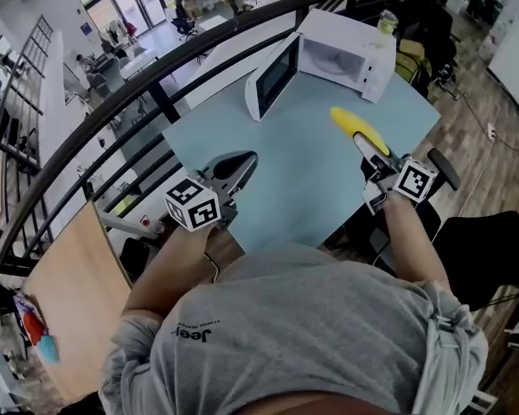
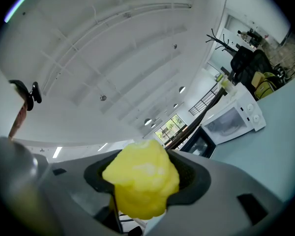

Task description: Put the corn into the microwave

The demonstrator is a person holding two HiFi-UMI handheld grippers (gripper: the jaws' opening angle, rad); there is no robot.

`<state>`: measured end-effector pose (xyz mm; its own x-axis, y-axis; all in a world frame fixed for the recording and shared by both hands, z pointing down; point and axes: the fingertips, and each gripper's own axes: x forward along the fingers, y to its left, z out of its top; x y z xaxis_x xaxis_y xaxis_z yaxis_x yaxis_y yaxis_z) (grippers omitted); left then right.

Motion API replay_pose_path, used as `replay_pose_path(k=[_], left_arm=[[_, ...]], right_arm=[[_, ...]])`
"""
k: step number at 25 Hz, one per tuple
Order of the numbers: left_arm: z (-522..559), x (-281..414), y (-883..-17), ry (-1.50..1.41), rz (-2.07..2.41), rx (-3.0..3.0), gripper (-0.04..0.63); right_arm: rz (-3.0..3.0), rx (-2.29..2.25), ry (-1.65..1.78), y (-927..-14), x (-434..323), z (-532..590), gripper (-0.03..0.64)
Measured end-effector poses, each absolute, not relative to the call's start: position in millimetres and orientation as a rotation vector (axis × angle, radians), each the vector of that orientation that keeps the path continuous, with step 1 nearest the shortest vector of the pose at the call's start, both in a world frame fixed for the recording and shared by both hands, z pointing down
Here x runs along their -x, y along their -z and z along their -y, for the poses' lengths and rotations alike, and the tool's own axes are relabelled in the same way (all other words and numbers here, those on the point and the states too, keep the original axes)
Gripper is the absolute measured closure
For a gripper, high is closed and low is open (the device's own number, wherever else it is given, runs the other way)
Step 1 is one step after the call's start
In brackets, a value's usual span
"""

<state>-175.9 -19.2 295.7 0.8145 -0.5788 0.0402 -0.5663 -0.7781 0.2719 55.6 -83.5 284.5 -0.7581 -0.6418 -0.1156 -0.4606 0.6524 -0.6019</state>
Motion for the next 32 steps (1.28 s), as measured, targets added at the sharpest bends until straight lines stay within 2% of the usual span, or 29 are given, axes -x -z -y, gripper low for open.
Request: replay_pose_path(k=[7, 14, 23, 32], left_arm=[[159, 115, -327, -0.013, 0.956, -2.694, 0.577], [273, 65, -405, -0.048, 0.943, -2.605, 0.577], [370, 37, -475, -0.096, 0.898, -2.587, 0.577], [430, 9, -511, -0.092, 0.831, -2.626, 0.577]], right_arm=[[-2.627, 0.983, 0.773, -354, -101, 239, 0.356], [-2.673, 1.157, 0.698, -430, -118, 377, 0.357], [-2.707, 1.434, 0.618, -504, -117, 461, 0.357], [-2.725, 1.600, 0.526, -538, -106, 522, 0.357]])
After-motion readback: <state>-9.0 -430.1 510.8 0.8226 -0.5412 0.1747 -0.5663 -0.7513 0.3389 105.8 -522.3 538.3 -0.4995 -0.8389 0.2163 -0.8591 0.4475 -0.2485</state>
